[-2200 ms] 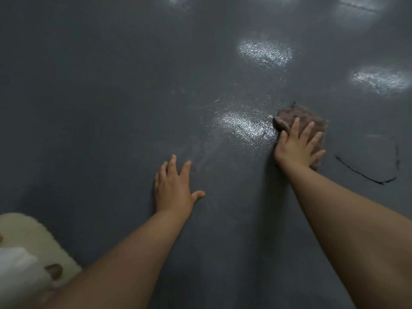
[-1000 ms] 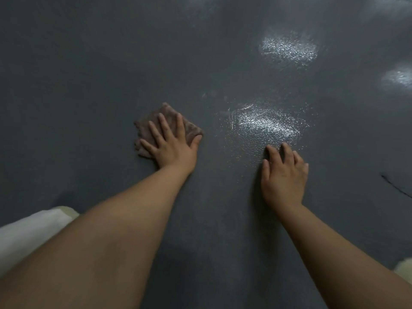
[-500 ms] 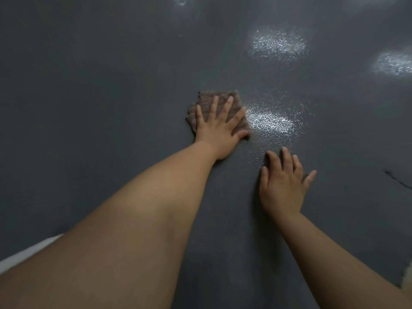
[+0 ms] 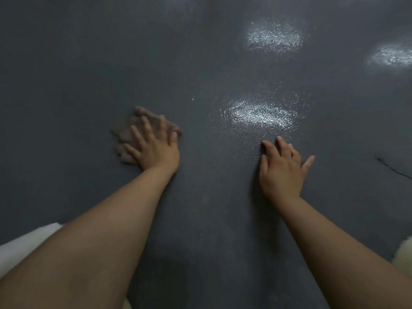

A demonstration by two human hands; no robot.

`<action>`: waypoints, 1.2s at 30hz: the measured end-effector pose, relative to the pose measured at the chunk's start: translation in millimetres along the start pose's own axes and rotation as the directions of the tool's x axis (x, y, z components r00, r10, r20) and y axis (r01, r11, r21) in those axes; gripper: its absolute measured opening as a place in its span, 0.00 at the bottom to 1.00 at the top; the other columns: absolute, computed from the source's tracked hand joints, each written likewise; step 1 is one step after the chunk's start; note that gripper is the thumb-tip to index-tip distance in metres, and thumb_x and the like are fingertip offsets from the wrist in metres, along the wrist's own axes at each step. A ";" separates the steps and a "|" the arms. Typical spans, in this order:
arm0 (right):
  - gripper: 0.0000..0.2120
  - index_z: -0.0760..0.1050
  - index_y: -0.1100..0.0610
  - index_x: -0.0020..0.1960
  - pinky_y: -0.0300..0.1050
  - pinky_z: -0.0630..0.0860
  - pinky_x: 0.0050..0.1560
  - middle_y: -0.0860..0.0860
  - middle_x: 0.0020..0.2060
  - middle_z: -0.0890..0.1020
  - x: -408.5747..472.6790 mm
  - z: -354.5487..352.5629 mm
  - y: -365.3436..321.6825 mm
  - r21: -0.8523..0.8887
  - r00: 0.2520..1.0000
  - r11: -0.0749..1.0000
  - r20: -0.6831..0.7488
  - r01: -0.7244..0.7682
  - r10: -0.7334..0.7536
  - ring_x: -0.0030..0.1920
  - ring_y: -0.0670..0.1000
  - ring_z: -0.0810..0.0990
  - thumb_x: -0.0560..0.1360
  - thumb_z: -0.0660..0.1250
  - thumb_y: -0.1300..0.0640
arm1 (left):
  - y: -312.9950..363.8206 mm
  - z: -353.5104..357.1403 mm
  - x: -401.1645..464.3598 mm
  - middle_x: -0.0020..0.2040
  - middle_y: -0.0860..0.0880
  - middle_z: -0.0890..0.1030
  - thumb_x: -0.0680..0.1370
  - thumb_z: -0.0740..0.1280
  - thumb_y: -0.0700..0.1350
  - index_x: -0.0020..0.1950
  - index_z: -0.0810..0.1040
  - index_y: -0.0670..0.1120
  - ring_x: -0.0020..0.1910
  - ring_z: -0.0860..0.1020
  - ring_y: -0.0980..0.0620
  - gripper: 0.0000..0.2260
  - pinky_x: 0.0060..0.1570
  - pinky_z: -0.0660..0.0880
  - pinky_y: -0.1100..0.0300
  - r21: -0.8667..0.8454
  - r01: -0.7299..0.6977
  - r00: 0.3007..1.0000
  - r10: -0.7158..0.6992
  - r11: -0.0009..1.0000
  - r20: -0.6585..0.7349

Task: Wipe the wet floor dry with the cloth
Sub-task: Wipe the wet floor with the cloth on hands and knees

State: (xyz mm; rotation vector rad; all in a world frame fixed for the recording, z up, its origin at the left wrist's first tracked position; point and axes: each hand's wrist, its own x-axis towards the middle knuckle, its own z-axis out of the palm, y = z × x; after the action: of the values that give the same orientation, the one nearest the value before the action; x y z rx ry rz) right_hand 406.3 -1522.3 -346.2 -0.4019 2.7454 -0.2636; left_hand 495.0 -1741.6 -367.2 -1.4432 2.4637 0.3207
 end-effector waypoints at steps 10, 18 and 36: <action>0.19 0.65 0.46 0.71 0.64 0.37 0.71 0.49 0.75 0.59 0.4 -5.8 -4.7 0.043 0.999 0.998 0.030 -0.036 0.035 0.75 0.54 0.53 0.81 0.53 0.53 | 66.9 53.7 -160.1 0.78 0.49 0.38 0.80 0.46 0.62 0.77 0.45 0.58 0.70 0.27 0.42 0.27 0.59 0.24 0.33 0.126 -0.870 0.487 0.793 0.476 0.365; 0.23 0.62 0.51 0.74 0.61 0.41 0.72 0.57 0.76 0.52 -16.4 8.2 -53.5 -0.014 0.995 0.995 -0.006 0.101 -0.101 0.75 0.60 0.49 0.80 0.57 0.52 | -2.7 18.8 -67.5 0.78 0.49 0.51 0.77 0.53 0.61 0.75 0.57 0.61 0.77 0.49 0.41 0.25 0.67 0.45 0.30 0.171 -0.676 0.737 0.656 0.717 0.162; 0.20 0.63 0.45 0.73 0.66 0.38 0.70 0.43 0.75 0.59 -47.4 26.9 -104.9 -0.050 0.942 0.956 0.194 0.290 -0.275 0.75 0.49 0.55 0.81 0.51 0.52 | -48.1 27.6 -122.5 0.78 0.48 0.55 0.78 0.46 0.62 0.75 0.57 0.62 0.76 0.52 0.38 0.24 0.66 0.43 0.30 0.160 -0.550 0.831 0.520 0.819 0.196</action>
State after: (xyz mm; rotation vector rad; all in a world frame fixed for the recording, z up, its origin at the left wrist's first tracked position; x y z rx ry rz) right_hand 484.1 -1610.1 -331.9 -0.8034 2.5155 -0.1807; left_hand 597.8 -1655.8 -354.4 -0.5903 2.6431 0.2481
